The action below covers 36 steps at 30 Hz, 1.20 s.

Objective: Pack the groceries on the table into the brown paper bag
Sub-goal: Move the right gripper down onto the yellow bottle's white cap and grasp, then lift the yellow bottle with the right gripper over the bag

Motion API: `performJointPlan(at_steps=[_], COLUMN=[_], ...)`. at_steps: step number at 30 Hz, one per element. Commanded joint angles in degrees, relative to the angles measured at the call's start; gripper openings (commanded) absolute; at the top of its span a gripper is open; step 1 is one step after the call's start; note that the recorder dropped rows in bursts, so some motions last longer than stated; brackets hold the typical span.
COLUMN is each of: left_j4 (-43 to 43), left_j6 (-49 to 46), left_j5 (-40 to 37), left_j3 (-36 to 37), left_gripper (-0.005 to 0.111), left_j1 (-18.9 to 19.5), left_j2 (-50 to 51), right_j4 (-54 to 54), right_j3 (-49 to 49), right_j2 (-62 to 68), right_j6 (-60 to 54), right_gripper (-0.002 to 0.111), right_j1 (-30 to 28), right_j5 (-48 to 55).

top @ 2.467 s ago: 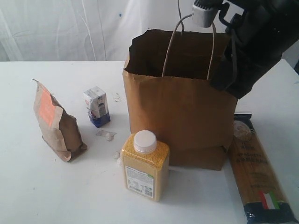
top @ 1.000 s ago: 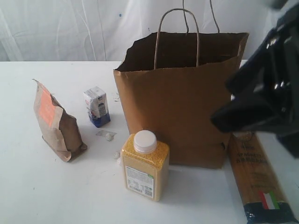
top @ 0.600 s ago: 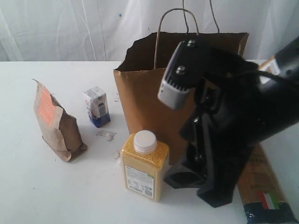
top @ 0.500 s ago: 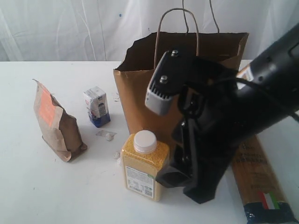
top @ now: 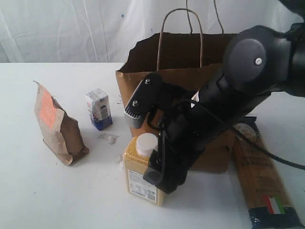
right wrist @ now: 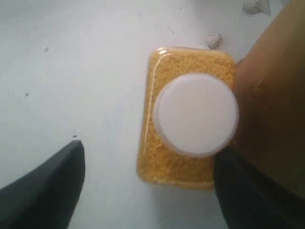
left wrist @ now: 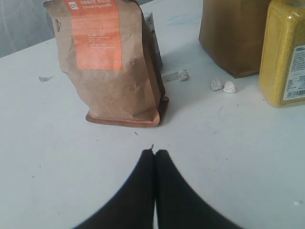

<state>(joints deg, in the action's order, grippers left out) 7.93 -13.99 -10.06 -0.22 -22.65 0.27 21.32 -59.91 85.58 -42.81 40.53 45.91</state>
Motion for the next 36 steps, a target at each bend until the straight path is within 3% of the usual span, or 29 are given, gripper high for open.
performJointPlan(at_steps=[1,11,18,27,36], left_j4=[0.28,0.28,0.28,0.28,0.28], left_j6=[0.20,0.20,0.20,0.20,0.20], left_j5=[0.01,0.01,0.01,0.01,0.01], left_j3=[0.22,0.22,0.22,0.22,0.22], left_gripper=[0.000,0.000,0.000,0.000,0.000], left_j1=[0.22,0.22,0.22,0.22,0.22], left_j2=[-0.27,-0.27,-0.27,-0.27,-0.27], right_j4=[-0.37,-0.37,0.85,1.24,1.18], right_j3=[0.15,0.15,0.15,0.15,0.15], right_j2=[2.77,6.76,8.44,7.10,-3.33], right_j6=[-0.73,-0.73,-0.46,-0.46,2.96], right_gripper=[0.070,0.067,0.044,0.001,0.000], right_j1=[0.08,0.08,0.08,0.08,0.96], right_j5=[-2.76,-5.74,-5.74,-4.51,-2.34])
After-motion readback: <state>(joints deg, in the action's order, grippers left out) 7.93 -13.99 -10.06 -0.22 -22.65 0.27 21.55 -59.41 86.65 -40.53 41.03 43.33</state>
